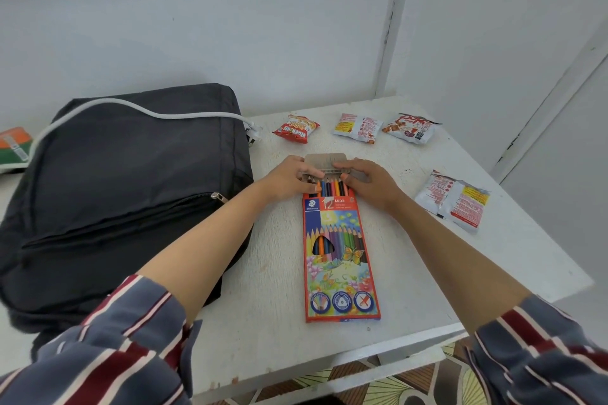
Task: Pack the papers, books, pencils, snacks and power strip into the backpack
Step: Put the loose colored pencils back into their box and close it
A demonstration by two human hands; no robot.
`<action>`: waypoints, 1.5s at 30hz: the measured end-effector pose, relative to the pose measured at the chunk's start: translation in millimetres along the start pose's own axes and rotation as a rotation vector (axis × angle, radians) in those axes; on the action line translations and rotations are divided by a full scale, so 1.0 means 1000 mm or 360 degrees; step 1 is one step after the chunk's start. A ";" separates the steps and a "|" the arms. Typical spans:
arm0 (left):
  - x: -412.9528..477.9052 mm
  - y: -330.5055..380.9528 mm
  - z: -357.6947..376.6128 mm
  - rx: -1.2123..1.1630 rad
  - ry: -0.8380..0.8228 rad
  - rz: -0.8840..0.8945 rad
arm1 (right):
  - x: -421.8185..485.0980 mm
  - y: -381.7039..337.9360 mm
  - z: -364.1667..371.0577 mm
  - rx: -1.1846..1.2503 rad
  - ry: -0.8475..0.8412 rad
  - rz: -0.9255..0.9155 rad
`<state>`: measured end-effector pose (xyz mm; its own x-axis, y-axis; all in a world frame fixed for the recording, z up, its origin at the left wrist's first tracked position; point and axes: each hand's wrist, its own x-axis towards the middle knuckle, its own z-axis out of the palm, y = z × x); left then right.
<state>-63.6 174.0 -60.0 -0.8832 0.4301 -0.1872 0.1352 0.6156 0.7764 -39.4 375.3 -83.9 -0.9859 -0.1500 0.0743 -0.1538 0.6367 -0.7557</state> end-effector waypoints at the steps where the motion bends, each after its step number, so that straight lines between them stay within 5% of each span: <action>1: 0.000 0.000 0.000 0.0015 -0.0005 0.0000 | 0.000 0.000 0.000 -0.0001 -0.0003 -0.0003; 10: -0.009 0.014 0.001 0.0009 0.0135 0.0008 | -0.006 -0.004 -0.003 -0.0010 0.0041 -0.0059; 18: -0.048 0.043 -0.057 0.0492 0.0386 0.0225 | 0.007 -0.057 -0.011 -0.0052 0.0341 -0.0311; 33: -0.264 -0.072 -0.206 0.0488 0.1168 -0.0099 | 0.034 -0.293 0.150 0.0043 -0.0418 -0.0816; 45: -0.424 -0.224 -0.294 0.0446 0.1235 -0.0588 | 0.030 -0.435 0.341 -0.0026 -0.0669 -0.0936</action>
<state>148.8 -340.5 22.1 -0.9329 -0.3309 0.1420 -0.2024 0.8081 0.5532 20.7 -164.1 25.7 -0.6313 -0.7475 0.2066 -0.6554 0.3718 -0.6575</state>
